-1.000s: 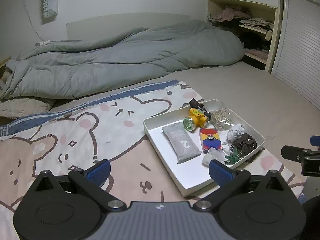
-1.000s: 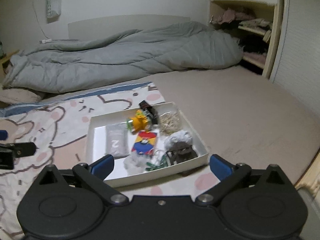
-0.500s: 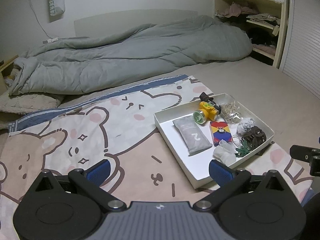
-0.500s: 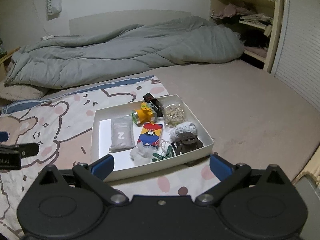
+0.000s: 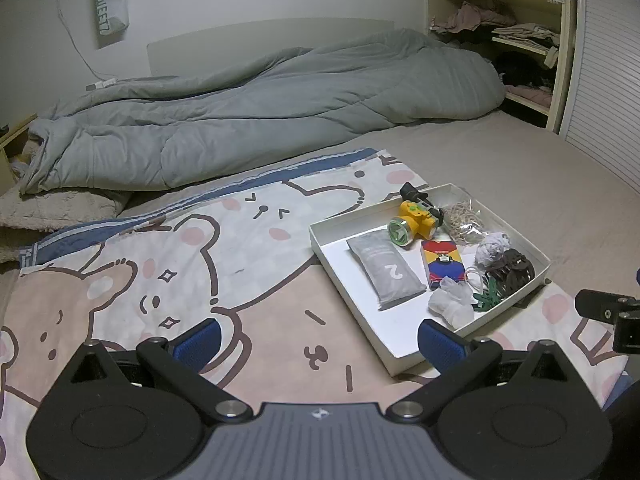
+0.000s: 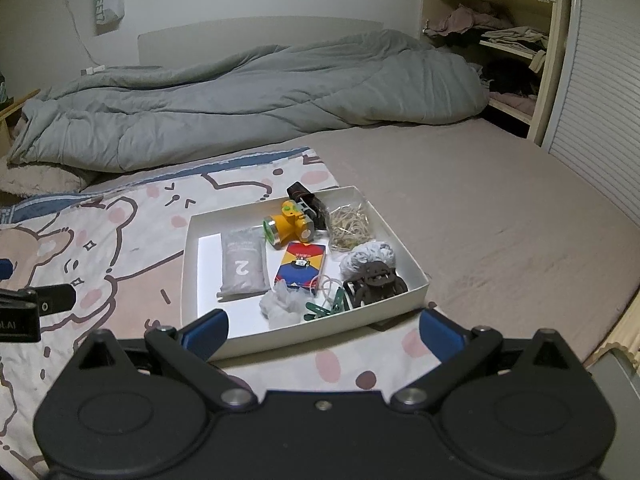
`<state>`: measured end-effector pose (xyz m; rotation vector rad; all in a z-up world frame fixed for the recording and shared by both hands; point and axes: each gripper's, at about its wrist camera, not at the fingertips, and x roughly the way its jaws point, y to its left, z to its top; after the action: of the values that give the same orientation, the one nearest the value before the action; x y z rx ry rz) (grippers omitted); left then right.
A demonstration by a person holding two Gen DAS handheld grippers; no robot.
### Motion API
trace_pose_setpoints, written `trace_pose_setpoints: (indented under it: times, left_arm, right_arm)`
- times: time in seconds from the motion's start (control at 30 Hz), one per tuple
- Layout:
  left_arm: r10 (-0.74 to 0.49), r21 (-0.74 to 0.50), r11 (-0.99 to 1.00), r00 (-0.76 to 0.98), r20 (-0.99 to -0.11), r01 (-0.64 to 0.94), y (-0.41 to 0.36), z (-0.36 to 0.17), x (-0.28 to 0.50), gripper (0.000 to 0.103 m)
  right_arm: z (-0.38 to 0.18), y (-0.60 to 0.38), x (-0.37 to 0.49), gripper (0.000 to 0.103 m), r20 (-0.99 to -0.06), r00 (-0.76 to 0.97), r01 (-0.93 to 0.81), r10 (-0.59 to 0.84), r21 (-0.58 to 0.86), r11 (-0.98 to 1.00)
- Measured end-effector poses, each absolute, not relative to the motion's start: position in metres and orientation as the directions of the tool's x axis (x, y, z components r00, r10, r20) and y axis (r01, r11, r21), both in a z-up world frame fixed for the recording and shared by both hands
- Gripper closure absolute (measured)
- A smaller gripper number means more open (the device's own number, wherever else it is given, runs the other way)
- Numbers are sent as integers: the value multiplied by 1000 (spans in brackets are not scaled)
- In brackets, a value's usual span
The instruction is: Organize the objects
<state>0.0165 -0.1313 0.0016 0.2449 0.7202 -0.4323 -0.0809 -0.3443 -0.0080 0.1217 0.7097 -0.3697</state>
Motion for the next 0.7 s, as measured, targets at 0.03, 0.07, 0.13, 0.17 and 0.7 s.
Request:
trace_pose_setpoints:
  times: [0.03,0.07,0.13,0.17,0.7]
  left_arm:
    - [-296,68,884,669,-682,462,-131,2,17,0]
    - [-296,68,885,668,-683,461,-131,2,17,0]
    - [-296,68,885,668,-683,461,-131,2,17,0]
    - [-296,68,885,668,-683,461,-131,2,17,0]
    - [-292,68,887,669,-684,456,-129,1,18,0]
  right_arm:
    - [-8,-344,-81,0,-656,696,372,-291,-17,928]
    - [-8,-344,-81,0,-657,696,372,-291,-17,928]
    - [-9,-344,-81,0,-658,695,371,-290,-16,928]
    - [-9,-344,-81,0,-658,695,372,-290,-17,928]
    - [-10,-343,-80,0,-661,693,369,-287,-17,929]
